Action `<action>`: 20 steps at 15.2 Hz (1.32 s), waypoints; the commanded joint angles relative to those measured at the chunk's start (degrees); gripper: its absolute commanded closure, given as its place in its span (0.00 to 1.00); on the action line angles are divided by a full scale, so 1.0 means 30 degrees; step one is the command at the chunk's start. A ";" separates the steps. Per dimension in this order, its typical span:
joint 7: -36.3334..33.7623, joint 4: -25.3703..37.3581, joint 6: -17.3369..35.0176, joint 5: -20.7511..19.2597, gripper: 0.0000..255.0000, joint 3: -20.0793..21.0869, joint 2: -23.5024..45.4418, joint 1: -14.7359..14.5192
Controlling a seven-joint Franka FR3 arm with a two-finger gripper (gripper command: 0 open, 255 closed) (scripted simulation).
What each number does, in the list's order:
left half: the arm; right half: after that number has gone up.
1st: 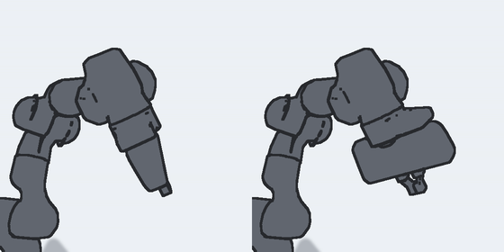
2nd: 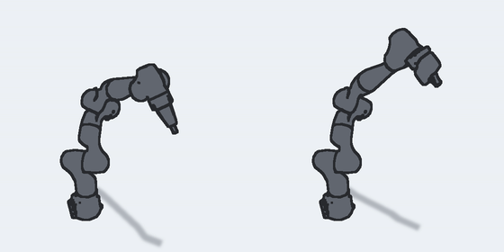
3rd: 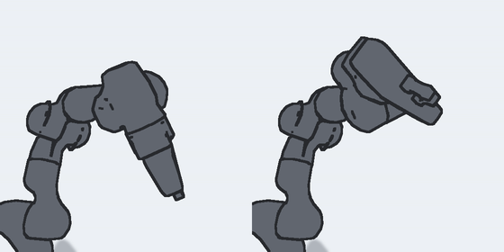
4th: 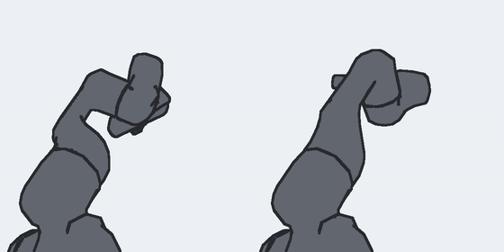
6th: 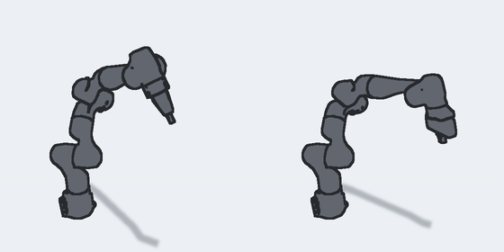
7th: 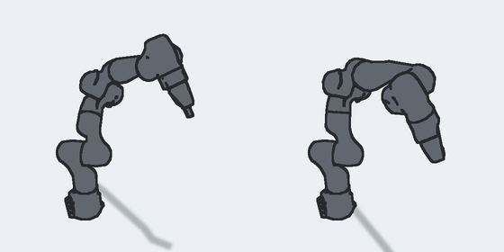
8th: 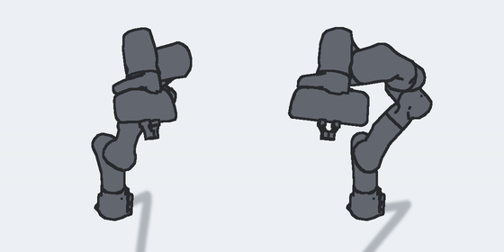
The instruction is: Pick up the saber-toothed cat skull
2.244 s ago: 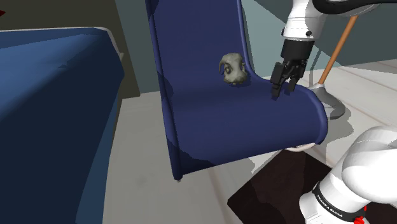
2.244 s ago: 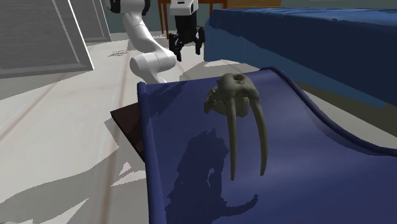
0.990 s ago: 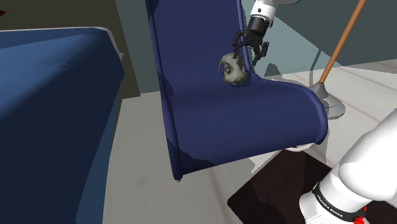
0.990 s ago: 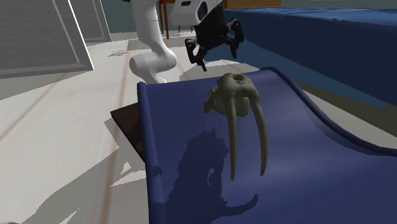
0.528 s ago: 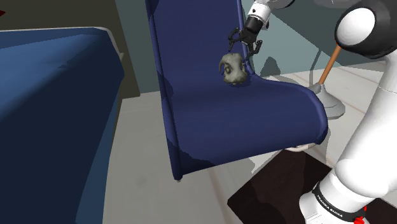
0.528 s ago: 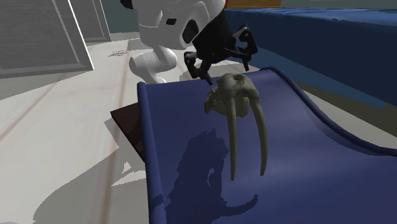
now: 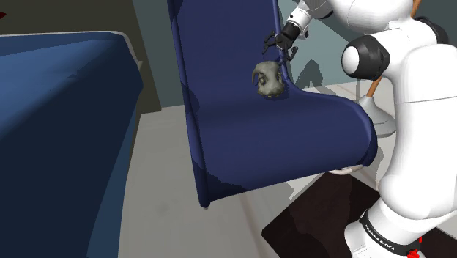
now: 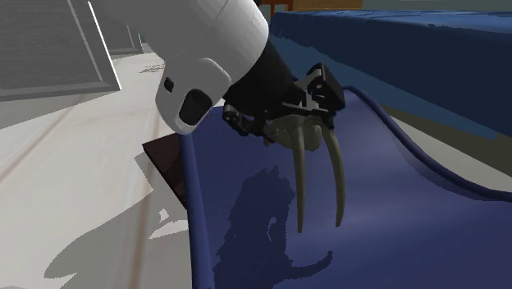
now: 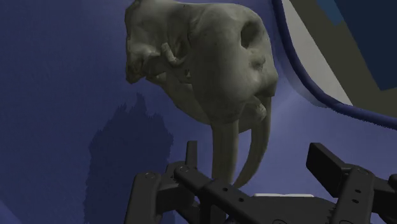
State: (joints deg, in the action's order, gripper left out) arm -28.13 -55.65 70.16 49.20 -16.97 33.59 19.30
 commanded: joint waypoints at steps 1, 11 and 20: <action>-0.0379 0.0574 0.0010 0.0487 0.00 0.0071 0.0681 0.0400; 0.0912 -0.1903 0.1432 0.0079 1.00 -0.0132 0.0130 -0.0166; 0.0916 -0.1916 0.1441 0.0078 1.00 -0.0134 0.0126 -0.0172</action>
State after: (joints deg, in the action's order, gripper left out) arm -25.40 -61.36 74.40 49.41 -17.39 33.93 18.82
